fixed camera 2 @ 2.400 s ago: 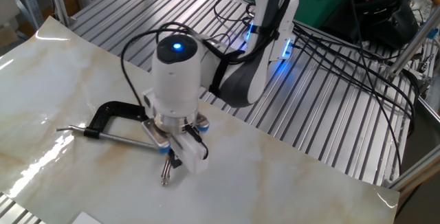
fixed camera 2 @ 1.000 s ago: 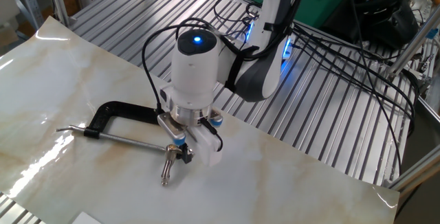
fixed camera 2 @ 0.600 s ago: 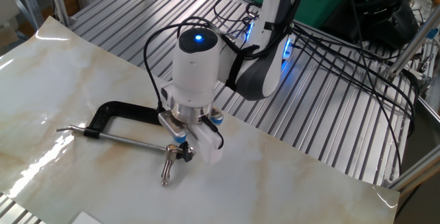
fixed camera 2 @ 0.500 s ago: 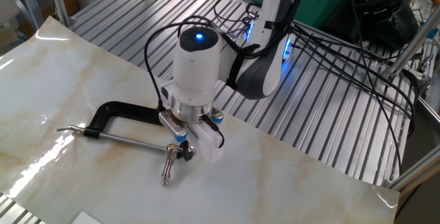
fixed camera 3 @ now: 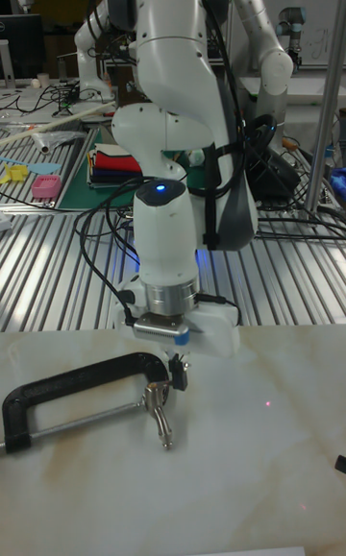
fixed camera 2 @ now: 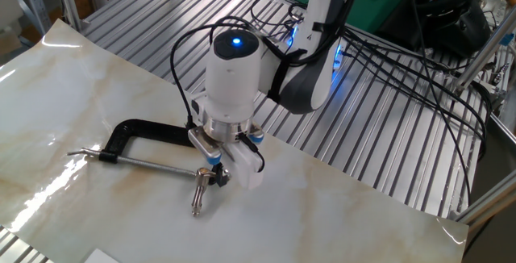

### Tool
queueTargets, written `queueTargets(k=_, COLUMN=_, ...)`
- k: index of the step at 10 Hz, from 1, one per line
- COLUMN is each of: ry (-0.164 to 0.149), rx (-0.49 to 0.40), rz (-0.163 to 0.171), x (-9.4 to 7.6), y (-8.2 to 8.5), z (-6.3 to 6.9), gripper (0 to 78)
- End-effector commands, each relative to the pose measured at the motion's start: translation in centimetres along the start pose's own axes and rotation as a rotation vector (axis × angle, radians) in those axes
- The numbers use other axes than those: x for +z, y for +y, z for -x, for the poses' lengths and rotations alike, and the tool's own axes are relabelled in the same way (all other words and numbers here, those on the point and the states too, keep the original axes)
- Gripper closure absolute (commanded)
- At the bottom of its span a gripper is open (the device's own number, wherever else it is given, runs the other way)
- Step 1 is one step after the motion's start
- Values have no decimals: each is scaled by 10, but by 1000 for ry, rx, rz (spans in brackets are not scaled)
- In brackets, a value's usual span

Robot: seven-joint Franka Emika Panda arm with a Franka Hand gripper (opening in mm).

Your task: Turn on the water tap

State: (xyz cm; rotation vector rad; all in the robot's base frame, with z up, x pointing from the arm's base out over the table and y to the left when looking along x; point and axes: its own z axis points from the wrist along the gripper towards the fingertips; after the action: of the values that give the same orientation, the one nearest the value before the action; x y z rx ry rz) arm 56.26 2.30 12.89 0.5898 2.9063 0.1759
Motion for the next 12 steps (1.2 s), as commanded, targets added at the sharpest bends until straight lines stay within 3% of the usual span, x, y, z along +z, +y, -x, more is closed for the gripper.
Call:
queueTargets(k=1, ry=6, rx=21, rz=-7, x=-15, y=10, z=4, gripper=776)
queueTargets(k=5, ry=13, rx=31, rz=-18, x=-37, y=16, z=5, gripper=776)
queueTargets(k=6, ry=16, rx=30, rz=-31, x=-50, y=18, z=5, gripper=776)
queueTargets(k=9, ry=57, rx=14, rz=-54, x=-79, y=19, z=7, gripper=776)
queueTargets(k=10, ry=59, rx=12, rz=-55, x=-80, y=19, z=7, gripper=776)
queueTargets(k=12, ry=71, rx=-29, rz=-75, x=-103, y=19, z=11, gripper=776)
